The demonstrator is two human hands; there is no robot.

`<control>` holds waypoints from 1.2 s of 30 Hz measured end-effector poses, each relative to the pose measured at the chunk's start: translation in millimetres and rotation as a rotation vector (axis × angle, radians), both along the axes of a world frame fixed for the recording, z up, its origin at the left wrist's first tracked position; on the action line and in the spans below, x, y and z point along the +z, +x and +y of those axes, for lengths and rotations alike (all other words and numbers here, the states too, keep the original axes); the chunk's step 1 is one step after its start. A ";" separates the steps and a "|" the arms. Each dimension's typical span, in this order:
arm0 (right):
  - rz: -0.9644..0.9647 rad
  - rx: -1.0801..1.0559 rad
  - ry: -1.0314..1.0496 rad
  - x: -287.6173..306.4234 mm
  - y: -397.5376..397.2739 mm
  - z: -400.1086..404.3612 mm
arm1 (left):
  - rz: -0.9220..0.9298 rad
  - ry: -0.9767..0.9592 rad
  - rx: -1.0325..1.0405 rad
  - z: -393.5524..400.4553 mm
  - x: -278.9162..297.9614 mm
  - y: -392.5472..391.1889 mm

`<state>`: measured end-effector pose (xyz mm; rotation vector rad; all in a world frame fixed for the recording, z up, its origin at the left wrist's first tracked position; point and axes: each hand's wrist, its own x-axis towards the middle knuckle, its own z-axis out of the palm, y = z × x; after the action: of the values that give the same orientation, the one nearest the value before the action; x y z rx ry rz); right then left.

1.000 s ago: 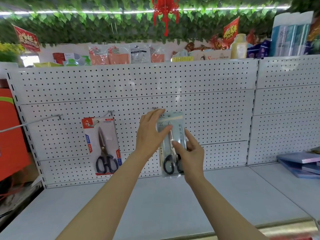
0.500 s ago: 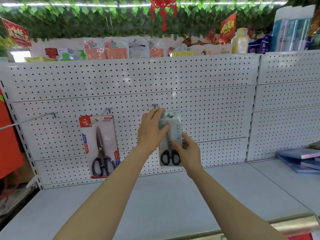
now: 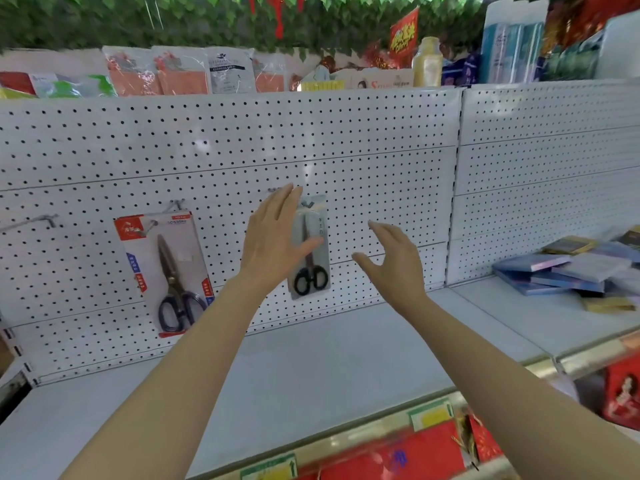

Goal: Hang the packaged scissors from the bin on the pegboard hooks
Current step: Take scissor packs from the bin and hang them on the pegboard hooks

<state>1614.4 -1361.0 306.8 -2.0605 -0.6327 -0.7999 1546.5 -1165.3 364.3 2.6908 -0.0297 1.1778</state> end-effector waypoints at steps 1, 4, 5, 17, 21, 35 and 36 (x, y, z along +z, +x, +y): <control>-0.050 -0.026 -0.020 2.3 -3.0 -8.6 | -0.025 0.021 -0.002 -5.1 0.7 -4.4; -0.187 -0.098 -0.083 6.4 -14.1 -32.6 | -0.152 0.091 -0.030 -26.2 3.3 -19.0; -0.221 -0.116 -0.106 6.1 -18.6 -40.6 | -0.189 0.125 -0.046 -35.1 3.1 -23.9; -0.218 -0.230 -0.323 -82.8 -73.9 -171.7 | -0.040 0.262 -0.211 -166.2 -107.9 -64.0; -0.114 -0.243 -0.412 -142.6 -86.4 -219.7 | 0.099 0.255 -0.251 -208.1 -177.3 -67.9; 0.296 -0.244 -0.767 -358.3 -134.7 -336.5 | 0.541 0.319 -0.378 -295.3 -384.3 -71.4; 0.317 -0.223 -0.793 -371.6 -136.0 -340.5 | 0.581 0.337 -0.375 -298.4 -398.2 -73.3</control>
<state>1478.5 -1701.5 -64.8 -2.9426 -0.5993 -0.3306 1473.2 -1463.7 -33.9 3.0165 -0.6592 0.2830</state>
